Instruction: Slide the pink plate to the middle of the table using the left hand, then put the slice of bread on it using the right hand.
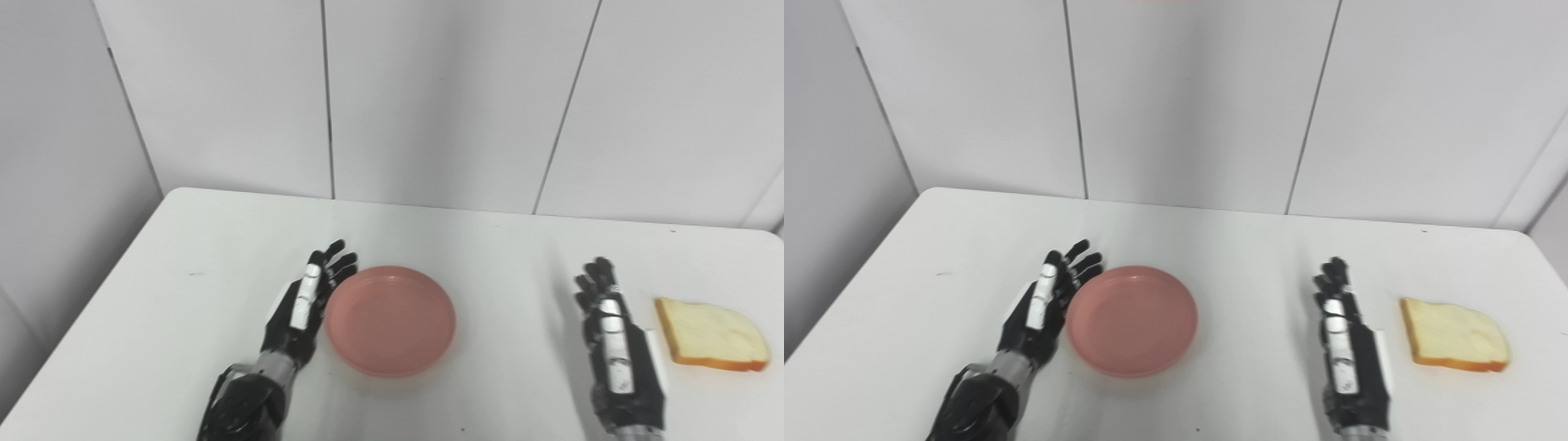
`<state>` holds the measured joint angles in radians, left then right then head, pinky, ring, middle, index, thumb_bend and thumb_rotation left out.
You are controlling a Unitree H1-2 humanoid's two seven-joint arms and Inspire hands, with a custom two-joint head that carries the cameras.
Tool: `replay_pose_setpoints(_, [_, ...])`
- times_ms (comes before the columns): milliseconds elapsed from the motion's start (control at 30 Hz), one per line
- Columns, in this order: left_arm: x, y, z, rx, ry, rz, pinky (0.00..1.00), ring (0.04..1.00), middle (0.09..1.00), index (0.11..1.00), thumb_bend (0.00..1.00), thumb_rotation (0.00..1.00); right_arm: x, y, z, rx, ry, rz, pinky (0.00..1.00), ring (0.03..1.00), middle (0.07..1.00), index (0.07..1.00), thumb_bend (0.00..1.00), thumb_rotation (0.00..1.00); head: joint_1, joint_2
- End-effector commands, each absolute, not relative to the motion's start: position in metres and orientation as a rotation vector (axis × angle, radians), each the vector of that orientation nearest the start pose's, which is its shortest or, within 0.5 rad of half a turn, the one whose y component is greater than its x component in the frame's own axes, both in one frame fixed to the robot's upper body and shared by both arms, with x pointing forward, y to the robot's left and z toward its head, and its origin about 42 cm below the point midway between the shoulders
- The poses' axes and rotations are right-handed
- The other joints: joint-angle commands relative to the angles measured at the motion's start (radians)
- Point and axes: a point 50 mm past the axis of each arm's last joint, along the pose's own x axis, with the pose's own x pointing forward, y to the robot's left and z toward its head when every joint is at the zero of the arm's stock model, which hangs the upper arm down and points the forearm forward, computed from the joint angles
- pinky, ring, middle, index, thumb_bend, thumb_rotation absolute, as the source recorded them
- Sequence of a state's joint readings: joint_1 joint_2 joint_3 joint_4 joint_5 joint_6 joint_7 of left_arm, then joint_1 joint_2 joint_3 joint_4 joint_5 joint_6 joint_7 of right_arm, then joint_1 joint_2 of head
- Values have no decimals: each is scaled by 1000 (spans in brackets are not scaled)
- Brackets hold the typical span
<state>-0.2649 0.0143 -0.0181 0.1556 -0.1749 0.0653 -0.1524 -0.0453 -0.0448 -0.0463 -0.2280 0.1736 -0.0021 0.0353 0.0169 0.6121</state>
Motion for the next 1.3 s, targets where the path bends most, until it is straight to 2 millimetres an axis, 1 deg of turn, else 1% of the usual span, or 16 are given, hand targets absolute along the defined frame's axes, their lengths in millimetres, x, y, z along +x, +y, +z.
replay_pose_setpoints(0, [369,172,149,-159,-91,-278,957,902,899,911,695,1000,293,-224,190,126,-333,39,1000,958,953,960,716,884,-16,5])
replay_pose_setpoints(33, [368,171,150,-163,-90,-279,960,902,899,910,696,1000,293,-223,190,128,-328,41,1000,963,953,960,720,885,-16,5])
replay_pose_setpoints(67, [367,169,150,-166,-90,-279,962,902,900,911,697,1000,293,-221,190,129,-329,42,1000,968,954,960,721,886,-33,10])
replay_pose_setpoints(200, [363,163,152,-164,-91,-293,965,908,907,919,697,1000,294,-217,191,117,-339,41,1000,963,956,959,702,887,-50,13])
replay_pose_setpoints(367, [358,153,151,-170,-99,-312,960,921,926,936,686,1000,293,-215,194,116,-342,39,1000,959,959,962,698,877,-62,20])
replay_pose_setpoints(500, [351,142,149,-199,-104,-332,963,943,947,958,666,1000,291,-215,195,116,-342,40,1000,960,958,961,699,878,-63,26])
replay_pose_setpoints(600, [347,133,147,-206,-100,-331,948,932,934,948,684,1000,290,-216,196,112,-337,41,1000,963,962,967,698,883,-62,32])
replay_pose_setpoints(767, [342,120,148,-213,-102,-336,963,933,929,942,697,1000,289,-217,196,113,-334,47,1000,966,965,971,697,884,-55,34])
replay_pose_setpoints(1000, [338,112,151,-223,-102,-328,987,935,934,953,707,1000,287,-219,194,105,-327,53,1000,962,963,968,689,890,-60,31])
replay_pose_setpoints(1267, [335,108,151,-238,-92,-322,999,950,947,960,697,1000,286,-220,191,100,-319,52,1000,960,959,963,698,874,-65,20])
